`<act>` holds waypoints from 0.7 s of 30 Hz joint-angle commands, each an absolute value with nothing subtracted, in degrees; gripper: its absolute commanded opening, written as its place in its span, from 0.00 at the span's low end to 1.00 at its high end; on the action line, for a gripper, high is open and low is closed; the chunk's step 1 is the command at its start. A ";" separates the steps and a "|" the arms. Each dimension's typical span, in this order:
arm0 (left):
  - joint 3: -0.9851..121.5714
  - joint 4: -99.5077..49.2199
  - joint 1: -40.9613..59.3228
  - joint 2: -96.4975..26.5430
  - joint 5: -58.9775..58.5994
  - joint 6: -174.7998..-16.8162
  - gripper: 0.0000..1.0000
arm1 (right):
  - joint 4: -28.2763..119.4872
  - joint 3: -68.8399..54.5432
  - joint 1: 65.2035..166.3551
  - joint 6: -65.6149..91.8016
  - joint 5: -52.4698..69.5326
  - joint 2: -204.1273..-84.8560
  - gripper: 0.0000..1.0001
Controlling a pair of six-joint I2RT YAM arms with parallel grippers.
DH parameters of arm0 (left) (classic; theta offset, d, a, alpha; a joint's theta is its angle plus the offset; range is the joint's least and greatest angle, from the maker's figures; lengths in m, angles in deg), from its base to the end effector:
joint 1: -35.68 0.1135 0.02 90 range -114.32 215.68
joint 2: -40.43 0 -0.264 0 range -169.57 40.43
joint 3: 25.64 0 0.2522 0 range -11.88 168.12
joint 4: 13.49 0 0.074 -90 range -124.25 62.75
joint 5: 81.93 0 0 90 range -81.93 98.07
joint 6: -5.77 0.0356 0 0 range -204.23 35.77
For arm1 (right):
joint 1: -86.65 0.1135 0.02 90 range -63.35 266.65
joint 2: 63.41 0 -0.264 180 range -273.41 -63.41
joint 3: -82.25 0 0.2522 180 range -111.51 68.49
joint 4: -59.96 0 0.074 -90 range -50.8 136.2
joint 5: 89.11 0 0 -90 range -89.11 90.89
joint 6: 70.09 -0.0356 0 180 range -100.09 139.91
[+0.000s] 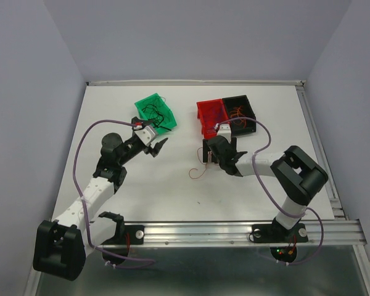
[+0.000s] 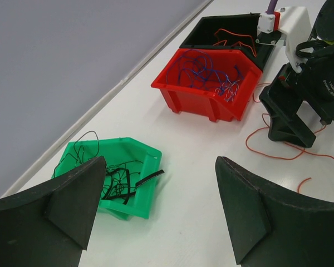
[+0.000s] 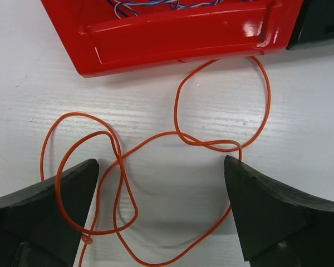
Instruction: Untangle the cables
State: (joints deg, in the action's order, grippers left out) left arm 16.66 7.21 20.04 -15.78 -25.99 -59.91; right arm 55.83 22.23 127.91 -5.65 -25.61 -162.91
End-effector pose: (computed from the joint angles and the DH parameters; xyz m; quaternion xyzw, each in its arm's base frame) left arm 0.2072 -0.0787 0.2845 0.4227 0.5218 -0.1398 0.7276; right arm 0.2622 0.2089 0.1405 -0.0328 0.8986 0.0352 0.4360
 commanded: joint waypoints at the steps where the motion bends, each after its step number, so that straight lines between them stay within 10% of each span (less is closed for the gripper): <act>1: 17.30 9.31 20.30 -15.73 -27.26 -59.88 0.91 | 49.28 25.94 127.61 -10.50 -21.26 -162.29 0.83; 8: 17.39 9.23 20.39 -15.65 -27.52 -59.79 0.91 | 48.31 26.39 127.61 -10.50 -21.87 -160.01 0.01; 21: 17.57 8.79 20.30 -16.26 -27.88 -59.44 0.91 | 41.64 18.51 126.38 -7.17 -37.78 -138.30 0.01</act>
State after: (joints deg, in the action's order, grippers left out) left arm 16.66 7.17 20.04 -16.21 -26.52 -59.74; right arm 45.21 26.27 127.45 -9.63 -31.49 -142.11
